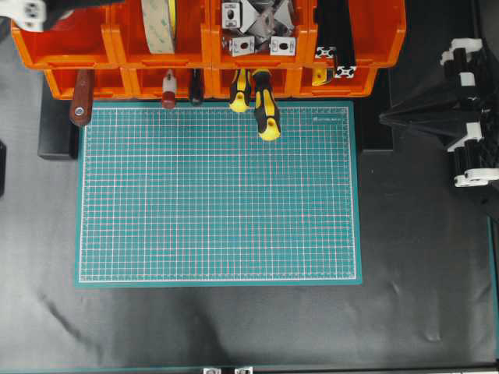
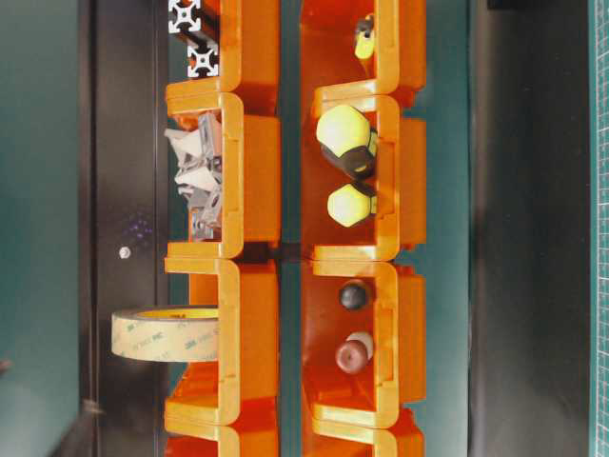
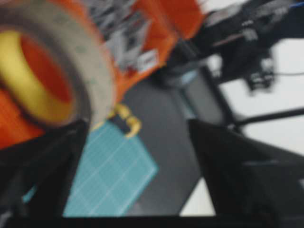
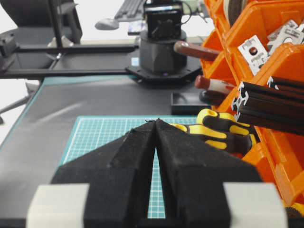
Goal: Pick foam from container rack with left arm.
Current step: 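Move the left gripper up toward the black double-sided tape roll in the bin, then close the left gripper on the black tape roll's rim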
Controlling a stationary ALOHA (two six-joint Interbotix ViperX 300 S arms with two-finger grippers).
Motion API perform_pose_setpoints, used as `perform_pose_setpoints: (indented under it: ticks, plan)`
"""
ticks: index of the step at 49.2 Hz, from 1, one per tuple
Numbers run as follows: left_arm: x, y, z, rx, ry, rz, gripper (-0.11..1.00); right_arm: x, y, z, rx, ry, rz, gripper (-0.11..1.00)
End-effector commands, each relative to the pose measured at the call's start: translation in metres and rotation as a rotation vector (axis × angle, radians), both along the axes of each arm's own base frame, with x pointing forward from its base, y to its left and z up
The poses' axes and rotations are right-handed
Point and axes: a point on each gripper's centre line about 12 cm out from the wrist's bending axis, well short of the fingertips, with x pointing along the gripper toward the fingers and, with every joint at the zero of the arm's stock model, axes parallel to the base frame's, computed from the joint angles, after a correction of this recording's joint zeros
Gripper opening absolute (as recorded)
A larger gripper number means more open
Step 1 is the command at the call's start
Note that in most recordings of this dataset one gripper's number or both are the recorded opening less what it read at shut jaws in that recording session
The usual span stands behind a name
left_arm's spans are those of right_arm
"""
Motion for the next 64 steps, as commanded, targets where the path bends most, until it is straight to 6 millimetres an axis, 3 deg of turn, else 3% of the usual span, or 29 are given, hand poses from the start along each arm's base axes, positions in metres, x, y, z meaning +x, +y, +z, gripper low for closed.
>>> perform_pose_setpoints:
  ticks: [1, 14, 24, 45, 64]
  plan:
    - [0.000, 0.004, 0.010, -0.027, -0.009, 0.031, 0.89, 0.003, 0.001, 0.016, -0.002, -0.048, 0.003, 0.00]
    - [0.011, 0.013, 0.011, -0.064, -0.040, 0.075, 0.89, 0.003, 0.004, 0.015, -0.003, -0.046, 0.018, 0.00]
    - [0.027, 0.020, -0.005, -0.078, 0.010, 0.084, 0.90, 0.003, 0.007, 0.015, -0.003, -0.045, 0.034, 0.00]
    - [0.047, 0.032, -0.020, -0.087, 0.008, 0.109, 0.90, 0.002, 0.015, 0.015, 0.004, -0.043, 0.075, 0.00]
    - [0.049, 0.033, -0.019, -0.081, -0.017, 0.106, 0.87, 0.002, 0.016, 0.015, 0.004, -0.041, 0.078, 0.00]
